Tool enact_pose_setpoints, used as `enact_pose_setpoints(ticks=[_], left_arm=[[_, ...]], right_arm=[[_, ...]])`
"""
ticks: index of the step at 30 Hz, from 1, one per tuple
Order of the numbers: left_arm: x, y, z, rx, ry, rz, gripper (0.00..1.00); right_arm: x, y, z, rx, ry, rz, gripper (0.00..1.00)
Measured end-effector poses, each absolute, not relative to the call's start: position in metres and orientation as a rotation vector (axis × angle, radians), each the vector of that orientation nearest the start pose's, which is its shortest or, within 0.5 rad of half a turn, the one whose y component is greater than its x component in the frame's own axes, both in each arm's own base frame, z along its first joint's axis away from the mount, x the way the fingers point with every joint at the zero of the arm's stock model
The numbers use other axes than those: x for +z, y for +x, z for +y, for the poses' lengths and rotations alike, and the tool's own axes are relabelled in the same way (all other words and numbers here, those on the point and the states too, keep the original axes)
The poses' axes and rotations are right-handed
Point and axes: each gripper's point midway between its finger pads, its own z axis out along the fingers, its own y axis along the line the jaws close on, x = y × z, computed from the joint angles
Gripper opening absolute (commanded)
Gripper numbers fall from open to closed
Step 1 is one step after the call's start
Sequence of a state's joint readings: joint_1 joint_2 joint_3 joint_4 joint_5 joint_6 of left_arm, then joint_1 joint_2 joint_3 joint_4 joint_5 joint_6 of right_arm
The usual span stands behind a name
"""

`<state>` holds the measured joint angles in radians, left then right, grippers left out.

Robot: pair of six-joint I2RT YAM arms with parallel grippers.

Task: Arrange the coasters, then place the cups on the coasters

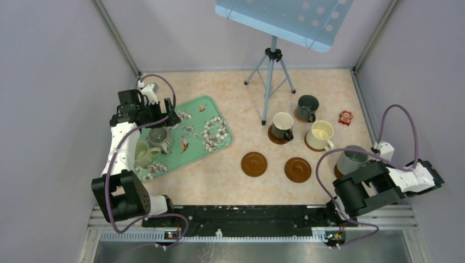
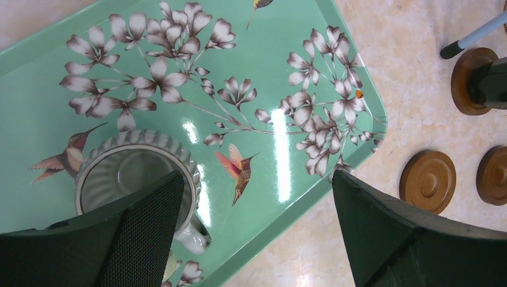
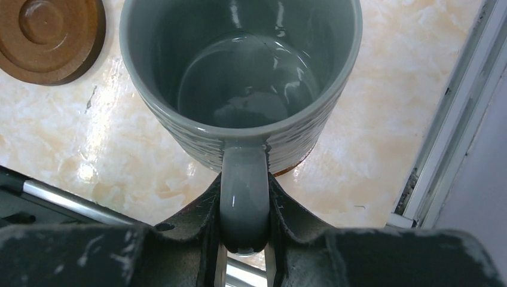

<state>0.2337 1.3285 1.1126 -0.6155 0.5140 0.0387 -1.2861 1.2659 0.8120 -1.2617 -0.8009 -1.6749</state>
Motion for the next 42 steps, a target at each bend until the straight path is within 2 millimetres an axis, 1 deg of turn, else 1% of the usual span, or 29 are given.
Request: enact_pose_setpoints(ticks=[6,12,16,24,28,33,36,40,42], left_arm=[[0.181,0.342,-0.006,-0.481,-0.004,2.320,0.99],[0.186,0.343,-0.006,-0.482,-0.008,2.311,0.99],[0.187,0.342,-0.006,-0.483,-0.013,2.309,0.99],[0.198,0.344,-0.007,-0.479,-0.013,2.285,0.99],[0.199,0.344,-0.007,-0.478,-0.011,2.282,0.99],[0.201,0.344,-0.007,-0.477,-0.010,2.279,0.99],[0.202,0.345,-0.007,-0.476,-0.009,2.277,0.99],[0.203,0.345,-0.007,-0.476,-0.009,2.277,0.99],[0.203,0.345,-0.007,-0.476,-0.009,2.275,0.99]], right_arm=[[0.079,0.137,-0.128,0.227,-0.391,2.317,0.00],[0.067,0.134,-0.126,0.266,-0.387,2.317,0.00],[0.066,0.134,-0.126,0.262,-0.398,2.306,0.00],[0.060,0.136,-0.123,0.252,-0.412,2.281,0.01],[0.058,0.135,-0.123,0.250,-0.403,2.283,0.14],[0.054,0.132,-0.124,0.260,-0.398,2.294,0.19],[0.050,0.129,-0.125,0.272,-0.395,2.304,0.26],[0.045,0.123,-0.125,0.283,-0.400,2.334,0.39],[0.044,0.122,-0.126,0.281,-0.406,2.343,0.40]])
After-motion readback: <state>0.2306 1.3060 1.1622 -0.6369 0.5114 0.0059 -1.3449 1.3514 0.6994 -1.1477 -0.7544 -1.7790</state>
